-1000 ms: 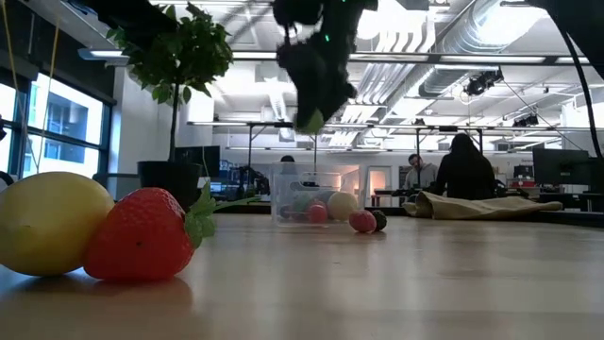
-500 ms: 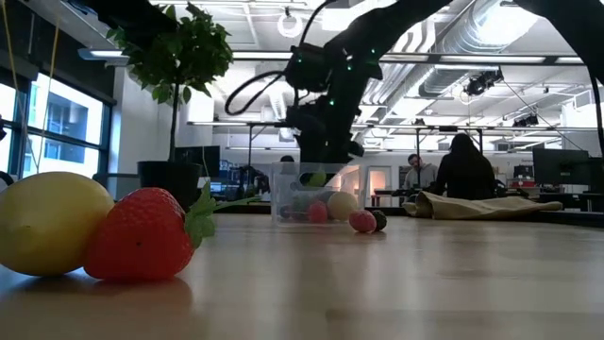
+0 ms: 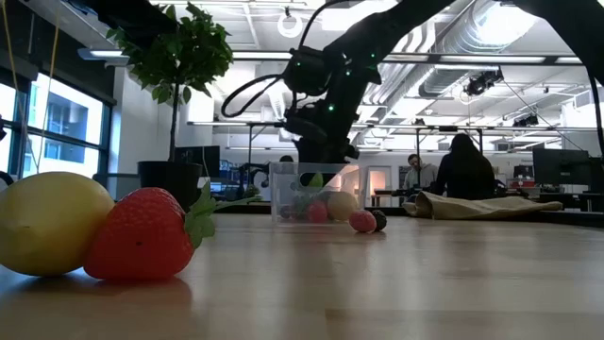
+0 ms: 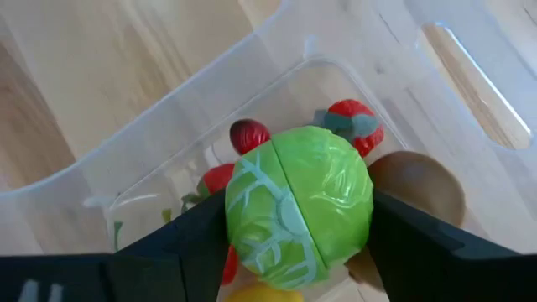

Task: Pick and placing Produce into tupperware
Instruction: Put the green cabbage into the transparent bin, then put the yellow lemon into the transparent bin

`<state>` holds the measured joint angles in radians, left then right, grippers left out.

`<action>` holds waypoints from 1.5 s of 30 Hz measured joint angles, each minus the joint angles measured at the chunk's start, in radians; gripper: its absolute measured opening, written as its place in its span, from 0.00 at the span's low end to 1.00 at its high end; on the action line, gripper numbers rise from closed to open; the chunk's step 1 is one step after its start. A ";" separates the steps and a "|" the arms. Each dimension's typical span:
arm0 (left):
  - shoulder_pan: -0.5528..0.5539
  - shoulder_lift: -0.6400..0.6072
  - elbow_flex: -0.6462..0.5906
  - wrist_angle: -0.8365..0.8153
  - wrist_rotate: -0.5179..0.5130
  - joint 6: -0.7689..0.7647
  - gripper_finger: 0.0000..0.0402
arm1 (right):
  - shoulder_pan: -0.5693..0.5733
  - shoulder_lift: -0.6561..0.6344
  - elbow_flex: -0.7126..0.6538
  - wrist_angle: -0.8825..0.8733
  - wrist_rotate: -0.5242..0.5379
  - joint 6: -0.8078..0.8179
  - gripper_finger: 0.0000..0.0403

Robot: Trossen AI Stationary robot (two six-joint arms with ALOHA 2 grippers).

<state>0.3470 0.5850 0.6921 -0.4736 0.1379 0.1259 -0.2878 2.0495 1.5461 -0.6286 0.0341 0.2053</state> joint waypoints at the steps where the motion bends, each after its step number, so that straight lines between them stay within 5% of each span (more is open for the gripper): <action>1: 0.000 0.000 0.000 0.000 0.000 0.000 0.00 | 0.000 0.002 0.000 -0.001 0.001 0.001 0.60; 22: 0.000 0.000 0.000 0.000 0.000 0.000 0.00 | 0.001 0.009 0.034 0.005 -0.047 -0.002 0.64; 45: 0.000 0.000 0.000 0.000 0.000 0.000 0.00 | 0.045 -0.005 0.493 -0.712 -0.017 0.022 0.64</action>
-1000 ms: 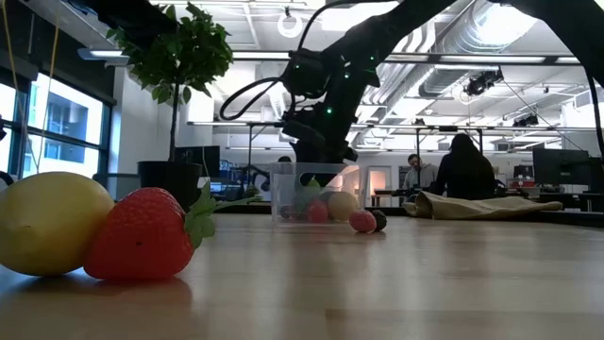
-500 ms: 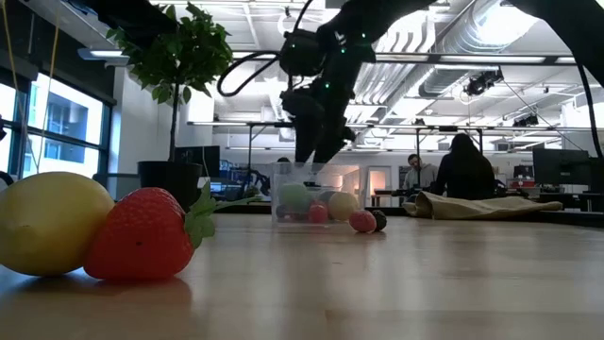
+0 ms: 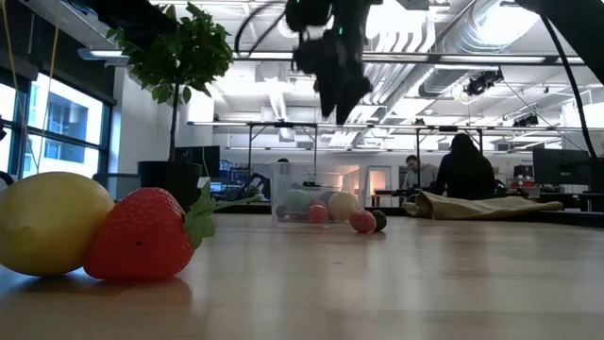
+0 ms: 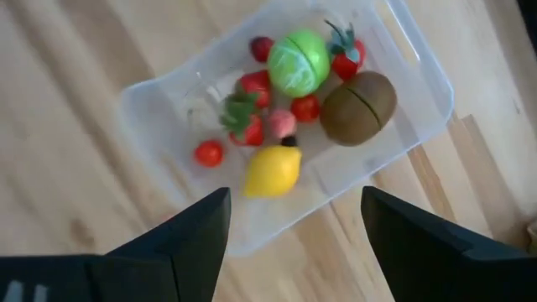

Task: Pick and placing Produce into tupperware
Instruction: Put the yellow lemon into the transparent bin

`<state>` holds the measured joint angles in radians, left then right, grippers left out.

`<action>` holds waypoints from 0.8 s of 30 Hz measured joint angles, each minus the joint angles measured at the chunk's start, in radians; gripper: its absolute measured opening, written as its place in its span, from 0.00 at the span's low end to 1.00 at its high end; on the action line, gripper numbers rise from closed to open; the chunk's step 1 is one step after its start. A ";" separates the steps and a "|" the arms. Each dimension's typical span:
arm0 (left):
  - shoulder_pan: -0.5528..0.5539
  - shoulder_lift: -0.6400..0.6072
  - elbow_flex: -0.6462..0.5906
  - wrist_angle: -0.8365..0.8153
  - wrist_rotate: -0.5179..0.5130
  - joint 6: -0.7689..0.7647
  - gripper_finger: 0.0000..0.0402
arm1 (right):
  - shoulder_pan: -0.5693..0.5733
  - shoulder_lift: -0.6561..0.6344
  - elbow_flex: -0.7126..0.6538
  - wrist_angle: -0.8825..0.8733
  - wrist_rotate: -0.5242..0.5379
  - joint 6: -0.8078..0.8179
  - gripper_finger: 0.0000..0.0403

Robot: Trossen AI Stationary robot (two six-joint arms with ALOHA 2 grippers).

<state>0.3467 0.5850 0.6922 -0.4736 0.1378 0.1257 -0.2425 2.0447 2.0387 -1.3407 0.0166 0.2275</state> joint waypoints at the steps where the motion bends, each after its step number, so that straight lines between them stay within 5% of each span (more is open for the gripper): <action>1: 0.000 0.000 0.000 0.000 0.000 0.000 0.00 | 0.012 -0.010 0.019 -0.016 0.000 -0.001 0.63; 8: 0.000 0.000 0.000 0.000 0.000 0.000 0.00 | 0.119 -0.140 0.048 -0.025 0.017 0.004 0.48; 18: 0.000 0.000 0.000 0.012 0.000 0.000 0.00 | 0.281 -0.304 0.043 -0.018 0.185 0.066 0.23; 24: 0.000 0.003 0.000 0.014 0.000 -0.003 0.00 | 0.329 -0.436 -0.177 0.112 0.213 0.133 0.14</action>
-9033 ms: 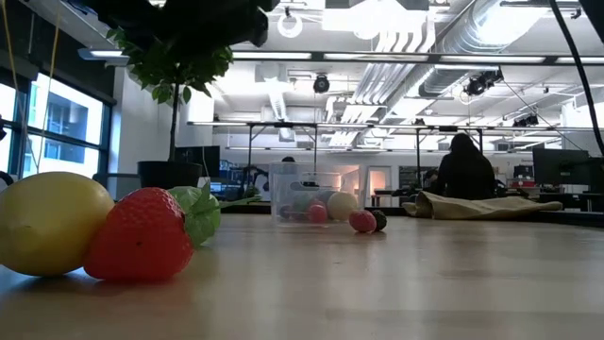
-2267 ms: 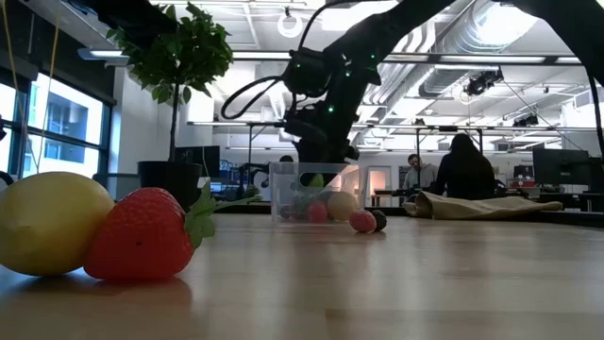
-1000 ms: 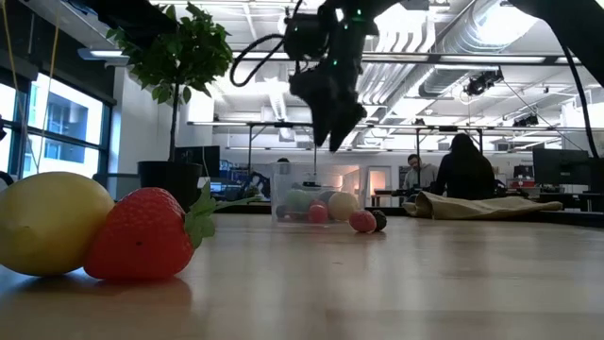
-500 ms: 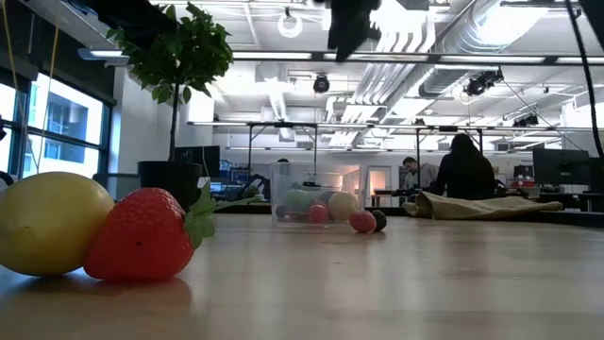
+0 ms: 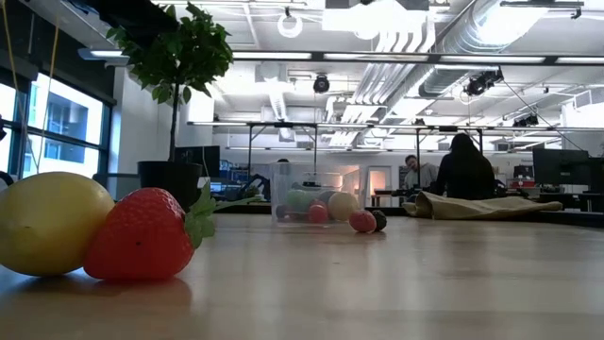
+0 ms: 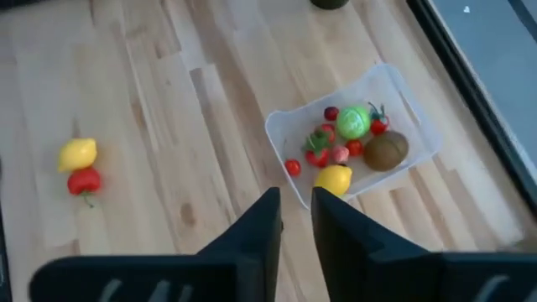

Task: Pick and placing Produce into tupperware
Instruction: Put the yellow lemon into the transparent bin

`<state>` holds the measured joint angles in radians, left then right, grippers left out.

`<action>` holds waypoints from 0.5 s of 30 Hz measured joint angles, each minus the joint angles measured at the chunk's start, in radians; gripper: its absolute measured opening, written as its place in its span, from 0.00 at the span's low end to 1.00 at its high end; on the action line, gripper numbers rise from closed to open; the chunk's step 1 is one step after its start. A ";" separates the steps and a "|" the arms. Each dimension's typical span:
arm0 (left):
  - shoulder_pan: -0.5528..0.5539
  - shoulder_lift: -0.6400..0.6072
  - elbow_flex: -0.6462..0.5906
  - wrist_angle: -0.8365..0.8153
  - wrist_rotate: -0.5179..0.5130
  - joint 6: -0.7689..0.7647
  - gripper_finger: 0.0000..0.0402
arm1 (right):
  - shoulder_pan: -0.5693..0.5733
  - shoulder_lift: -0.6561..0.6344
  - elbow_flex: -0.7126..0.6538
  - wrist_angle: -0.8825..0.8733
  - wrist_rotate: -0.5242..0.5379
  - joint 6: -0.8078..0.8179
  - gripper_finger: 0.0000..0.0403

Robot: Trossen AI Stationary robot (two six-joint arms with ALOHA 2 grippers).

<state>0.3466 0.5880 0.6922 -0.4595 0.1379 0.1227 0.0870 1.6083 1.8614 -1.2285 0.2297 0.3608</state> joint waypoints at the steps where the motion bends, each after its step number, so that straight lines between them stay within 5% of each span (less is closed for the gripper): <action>1: 0.000 0.002 0.000 0.000 0.000 -0.001 0.00 | 0.001 -0.039 -0.070 0.045 0.000 0.009 0.13; 8: 0.000 0.006 0.000 -0.006 0.005 -0.138 0.00 | -0.001 -0.322 -0.523 0.479 -0.138 0.083 0.07; 11: 0.000 0.006 0.000 0.028 0.017 -0.172 0.00 | -0.001 -0.416 -0.652 0.537 -0.145 0.086 0.06; 15: -0.008 0.006 0.000 0.176 0.195 -0.111 0.00 | -0.001 -0.509 -0.773 0.549 -0.128 0.090 0.06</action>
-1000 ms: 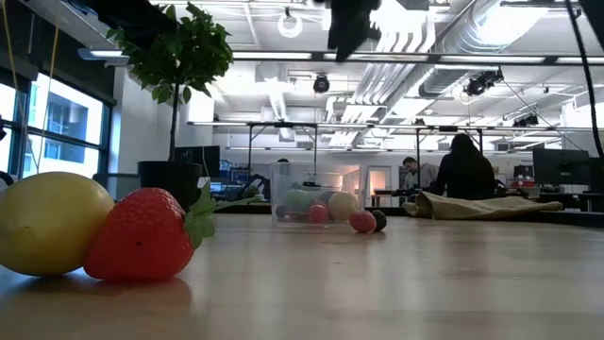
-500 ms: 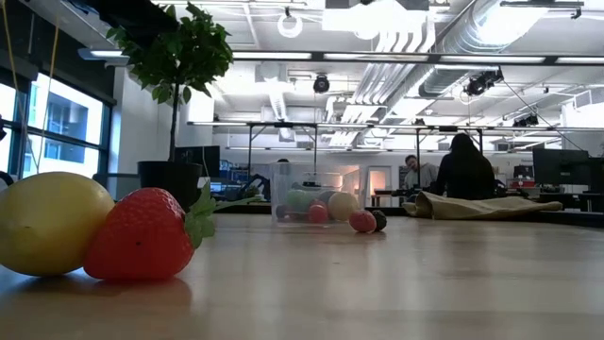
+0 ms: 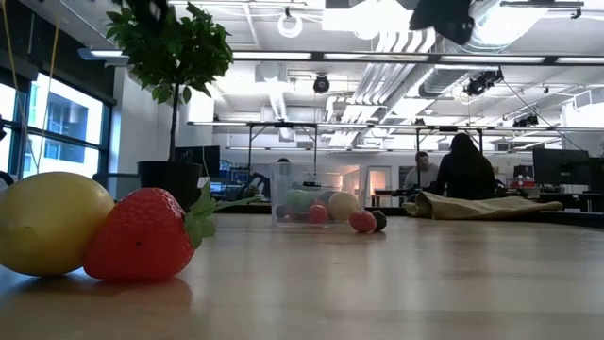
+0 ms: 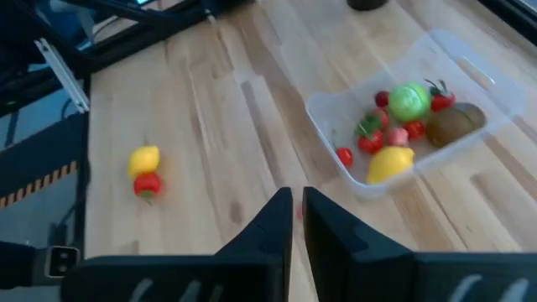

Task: Pick and placing Produce into tupperware
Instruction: Put the yellow lemon into the transparent bin

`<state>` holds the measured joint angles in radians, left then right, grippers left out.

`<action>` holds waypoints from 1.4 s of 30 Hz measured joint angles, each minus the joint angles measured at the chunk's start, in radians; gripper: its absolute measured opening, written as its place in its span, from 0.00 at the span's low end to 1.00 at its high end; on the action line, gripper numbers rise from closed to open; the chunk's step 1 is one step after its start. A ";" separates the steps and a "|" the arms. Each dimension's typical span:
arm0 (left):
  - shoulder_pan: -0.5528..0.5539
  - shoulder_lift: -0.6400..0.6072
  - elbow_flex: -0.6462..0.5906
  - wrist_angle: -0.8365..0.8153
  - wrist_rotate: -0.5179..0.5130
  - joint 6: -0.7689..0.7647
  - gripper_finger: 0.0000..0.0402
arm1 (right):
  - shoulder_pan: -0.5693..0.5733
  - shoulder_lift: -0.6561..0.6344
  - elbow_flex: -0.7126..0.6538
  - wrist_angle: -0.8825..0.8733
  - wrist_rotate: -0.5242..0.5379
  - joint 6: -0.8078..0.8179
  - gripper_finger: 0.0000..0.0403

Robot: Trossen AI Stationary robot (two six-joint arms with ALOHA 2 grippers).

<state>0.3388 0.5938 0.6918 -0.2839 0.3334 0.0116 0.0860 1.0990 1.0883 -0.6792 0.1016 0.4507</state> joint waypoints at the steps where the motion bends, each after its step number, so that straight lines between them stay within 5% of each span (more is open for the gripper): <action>1: -0.011 0.000 0.000 0.050 0.068 0.010 0.00 | 0.000 -0.018 -0.022 0.003 0.006 -0.005 0.06; 4: -0.064 0.011 0.003 0.163 0.155 0.020 0.00 | -0.001 -0.055 -0.068 0.005 0.029 -0.049 0.06; 7: -0.139 0.036 0.038 0.118 0.114 0.076 0.00 | -0.001 -0.076 -0.091 0.005 0.066 -0.110 0.06; 18: -0.510 0.373 0.450 -0.533 -0.269 0.240 0.00 | -0.001 -0.080 -0.097 0.004 0.157 -0.199 0.06; 23: -0.659 0.547 0.567 -0.699 -0.327 0.273 0.00 | -0.001 -0.080 -0.097 0.004 0.157 -0.190 0.06; 42: -0.859 0.940 0.583 -0.552 -0.264 0.378 0.00 | -0.001 -0.079 -0.097 0.004 0.150 -0.190 0.06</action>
<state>-0.5205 1.5334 1.2743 -0.8358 0.0690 0.3893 0.0853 1.0195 0.9916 -0.6750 0.2512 0.2607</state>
